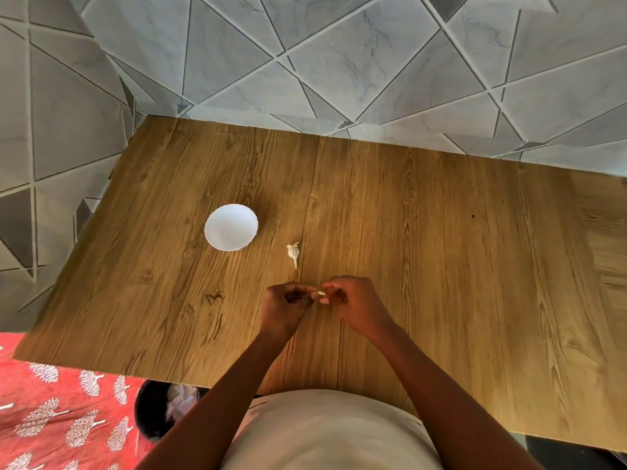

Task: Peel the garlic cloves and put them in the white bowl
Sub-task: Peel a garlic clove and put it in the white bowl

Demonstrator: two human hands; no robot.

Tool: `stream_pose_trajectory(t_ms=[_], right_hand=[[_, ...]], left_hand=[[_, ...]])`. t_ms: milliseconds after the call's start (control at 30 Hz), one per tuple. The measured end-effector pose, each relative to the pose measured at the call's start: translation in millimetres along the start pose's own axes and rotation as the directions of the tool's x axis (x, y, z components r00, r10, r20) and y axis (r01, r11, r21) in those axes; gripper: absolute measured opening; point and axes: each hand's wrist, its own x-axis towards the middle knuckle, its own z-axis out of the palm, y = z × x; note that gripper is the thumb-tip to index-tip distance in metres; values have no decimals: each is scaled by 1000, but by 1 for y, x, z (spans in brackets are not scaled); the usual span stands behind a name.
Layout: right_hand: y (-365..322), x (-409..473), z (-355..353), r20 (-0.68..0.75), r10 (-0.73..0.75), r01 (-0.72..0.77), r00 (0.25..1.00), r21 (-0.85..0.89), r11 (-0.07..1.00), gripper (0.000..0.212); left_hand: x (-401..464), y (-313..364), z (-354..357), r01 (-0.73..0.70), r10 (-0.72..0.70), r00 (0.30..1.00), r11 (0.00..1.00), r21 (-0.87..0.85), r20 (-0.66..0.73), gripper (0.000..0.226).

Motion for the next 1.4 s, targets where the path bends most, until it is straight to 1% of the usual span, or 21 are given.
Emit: stream_pose_trajectory(t_ms=[67,133,267,367,467,600,700,767,867,933,1000,1067,1233,1300,1400], right_hand=[[-3,0,1,5,-7,7,1000,71,997,17],[-4,1,3,-14,-3,4,1000,77,997,16],[-4,2,2,-20,-6,6,1000,26,1000,15],[-3,2,2,-9,-60,59,998,-55,997,10],[-1,1,4,-11,-88,87,996,-98,991,6],[2,2,6,-20,-109,105,994,-150,983,5],[2,2,5,-47,-98,90,994,-156,984,8],[0,1,5,-66,-87,75,994,-158,985,8],[-1,1,6,-87,-67,55,994,-128,990,5],[-1,0,7,-102,-24,18,995,-66,998,2],[-1,0,7,-109,25,-26,994,-8,1000,4],[-2,-1,7,-112,41,-39,993,21,999,7],[-6,-5,8,-114,5,-2,993,30,1000,13],[-6,-6,12,-113,-27,29,993,9,1000,13],[-4,-5,15,-106,-91,86,990,-50,995,7]], left_hand=[[0,1,0,-12,12,1000,1000,-1,12,10],[0,1,1,-7,7,1000,1000,-14,21,11],[0,5,2,26,-26,1000,999,-29,16,9],[3,7,2,45,-44,999,999,-15,19,7],[3,7,5,-40,39,999,994,105,6,6],[-1,9,8,-181,185,983,949,258,7,4],[0,11,7,-272,275,961,908,319,37,7],[1,11,6,-305,310,950,891,336,39,7],[3,9,4,-285,288,957,903,323,40,9],[4,7,3,-244,248,968,924,294,23,9],[4,5,3,-236,239,971,933,271,23,12],[3,5,3,-247,247,968,933,263,34,12],[4,7,2,-223,219,975,951,214,46,9],[4,8,1,-205,199,979,958,201,46,13],[5,9,0,-160,156,987,968,192,40,22]])
